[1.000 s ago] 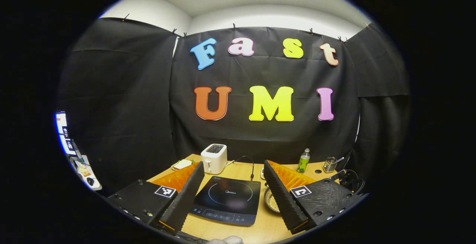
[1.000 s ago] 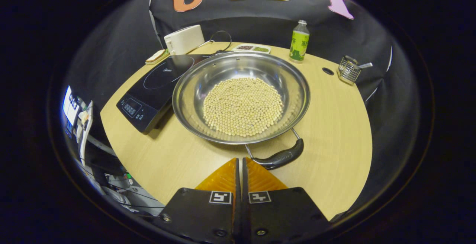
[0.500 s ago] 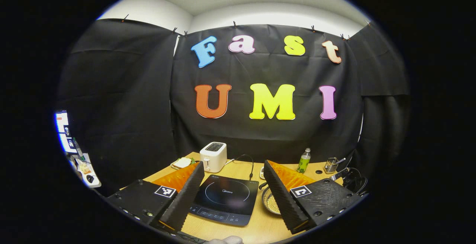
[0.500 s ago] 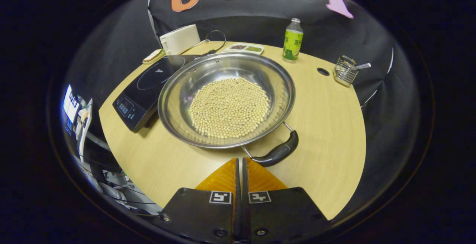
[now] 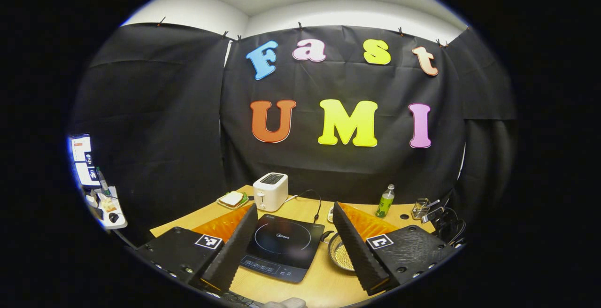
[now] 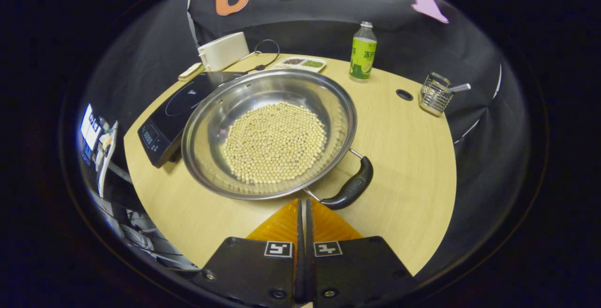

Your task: First push the handle of the pot to place it horizontally, then grasp the pot with both hands and set it on the induction cooktop.

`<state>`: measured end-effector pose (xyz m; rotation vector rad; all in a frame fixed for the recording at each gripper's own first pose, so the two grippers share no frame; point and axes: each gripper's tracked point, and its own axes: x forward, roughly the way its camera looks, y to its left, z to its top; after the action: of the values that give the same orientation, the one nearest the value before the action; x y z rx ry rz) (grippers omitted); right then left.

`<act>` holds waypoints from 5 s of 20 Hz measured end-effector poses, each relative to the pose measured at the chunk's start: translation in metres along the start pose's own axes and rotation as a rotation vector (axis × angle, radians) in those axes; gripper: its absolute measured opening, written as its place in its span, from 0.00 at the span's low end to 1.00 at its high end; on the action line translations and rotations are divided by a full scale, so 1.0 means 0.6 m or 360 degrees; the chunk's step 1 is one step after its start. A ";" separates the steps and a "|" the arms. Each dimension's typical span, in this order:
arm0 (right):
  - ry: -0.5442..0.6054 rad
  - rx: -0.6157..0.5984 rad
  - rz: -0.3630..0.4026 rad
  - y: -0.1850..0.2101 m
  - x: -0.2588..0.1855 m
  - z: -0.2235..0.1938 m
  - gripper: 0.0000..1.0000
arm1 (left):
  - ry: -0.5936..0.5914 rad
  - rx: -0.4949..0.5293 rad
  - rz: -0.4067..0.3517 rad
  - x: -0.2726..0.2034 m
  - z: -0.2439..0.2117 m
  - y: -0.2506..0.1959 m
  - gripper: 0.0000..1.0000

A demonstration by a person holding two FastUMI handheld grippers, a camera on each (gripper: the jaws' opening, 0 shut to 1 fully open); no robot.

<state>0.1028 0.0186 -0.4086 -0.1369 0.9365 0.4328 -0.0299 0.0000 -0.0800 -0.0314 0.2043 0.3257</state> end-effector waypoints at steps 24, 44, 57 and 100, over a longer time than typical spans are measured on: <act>0.0004 -0.0214 0.0027 -0.101 0.039 0.056 0.04 | 0.0018 -0.0014 0.0251 -0.024 -0.018 -0.029 0.95; -0.0376 0.0123 -0.0361 -0.044 -0.149 0.039 0.87 | 0.0081 0.0053 -0.0335 0.052 -0.065 -0.033 0.96; -0.0378 0.0489 -0.0329 -0.065 -0.103 0.021 0.96 | 0.0447 0.0243 -0.0495 0.167 -0.302 -0.123 0.96; -0.0097 0.0527 -0.0237 -0.125 0.068 0.138 0.58 | 0.1105 0.0239 -0.0374 0.367 -0.463 -0.165 0.56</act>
<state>0.2173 -0.0124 -0.3975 0.1073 0.9183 0.1397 0.1519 -0.0425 -0.3970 -0.0190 0.9055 0.0522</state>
